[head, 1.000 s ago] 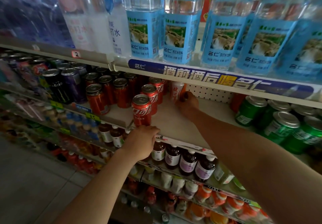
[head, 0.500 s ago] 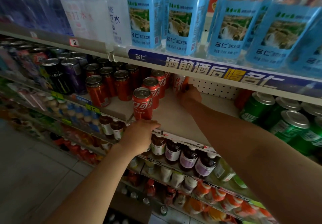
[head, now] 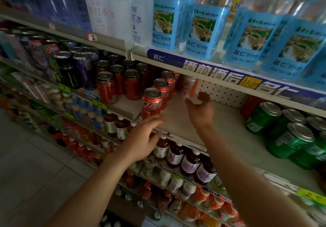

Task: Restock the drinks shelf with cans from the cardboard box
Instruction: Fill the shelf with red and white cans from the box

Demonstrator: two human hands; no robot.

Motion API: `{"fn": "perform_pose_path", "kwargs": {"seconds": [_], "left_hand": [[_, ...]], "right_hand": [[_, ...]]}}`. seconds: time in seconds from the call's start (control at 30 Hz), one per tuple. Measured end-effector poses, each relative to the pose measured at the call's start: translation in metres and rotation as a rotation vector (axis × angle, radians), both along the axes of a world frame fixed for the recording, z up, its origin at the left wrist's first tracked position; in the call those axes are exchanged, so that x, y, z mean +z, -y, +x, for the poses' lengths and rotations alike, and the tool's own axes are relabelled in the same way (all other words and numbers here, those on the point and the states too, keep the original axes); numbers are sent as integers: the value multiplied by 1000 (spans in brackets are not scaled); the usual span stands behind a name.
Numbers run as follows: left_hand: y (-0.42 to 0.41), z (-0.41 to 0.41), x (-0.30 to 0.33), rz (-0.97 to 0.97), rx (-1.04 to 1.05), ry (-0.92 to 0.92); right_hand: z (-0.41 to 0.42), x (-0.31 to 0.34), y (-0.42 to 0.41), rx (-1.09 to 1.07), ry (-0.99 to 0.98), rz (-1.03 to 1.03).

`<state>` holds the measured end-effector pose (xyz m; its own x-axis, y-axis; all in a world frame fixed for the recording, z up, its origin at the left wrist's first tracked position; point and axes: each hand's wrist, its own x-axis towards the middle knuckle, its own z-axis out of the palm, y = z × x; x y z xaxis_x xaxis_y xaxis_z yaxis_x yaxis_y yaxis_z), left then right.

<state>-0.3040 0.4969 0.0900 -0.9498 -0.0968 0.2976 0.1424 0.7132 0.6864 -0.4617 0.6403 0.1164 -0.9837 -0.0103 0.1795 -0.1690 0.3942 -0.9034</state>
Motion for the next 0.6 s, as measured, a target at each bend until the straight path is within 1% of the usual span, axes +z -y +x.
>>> {"fn": "perform_pose_path", "kwargs": {"seconds": [0.03, 0.07, 0.1, 0.13, 0.17, 0.2, 0.27, 0.33, 0.4, 0.47, 0.53, 0.57, 0.6], "left_hand": [[3, 8, 0, 62, 33, -80], [9, 20, -4, 123, 95, -135], [19, 34, -18, 181, 176, -153], [28, 48, -36, 209, 267, -120], [36, 66, -59, 236, 356, -47], [45, 82, -88, 270, 433, 36], [51, 129, -163, 354, 609, 233], [41, 169, -226, 438, 728, 451], [23, 209, -286, 547, 796, 614], [2, 248, -340, 599, 873, 702], [-18, 278, -390, 651, 959, 764], [-28, 294, -423, 664, 980, 803], [-40, 310, -452, 689, 1007, 877]], "right_hand": [[30, 6, -7, 12, -96, -78], [62, 7, -7, 78, -169, -141], [92, 2, -5, 192, -206, -181], [120, -7, -2, 328, -210, -186], [144, -21, 4, 474, -173, -156], [161, -45, 12, 628, -113, -91], [192, -118, 30, 879, 79, 108], [209, -200, 38, 974, 251, 319], [226, -283, 41, 1039, 391, 493], [244, -359, 44, 1104, 550, 583], [259, -427, 45, 1230, 560, 808], [269, -467, 45, 1275, 577, 861], [275, -512, 42, 1315, 548, 910]]}}
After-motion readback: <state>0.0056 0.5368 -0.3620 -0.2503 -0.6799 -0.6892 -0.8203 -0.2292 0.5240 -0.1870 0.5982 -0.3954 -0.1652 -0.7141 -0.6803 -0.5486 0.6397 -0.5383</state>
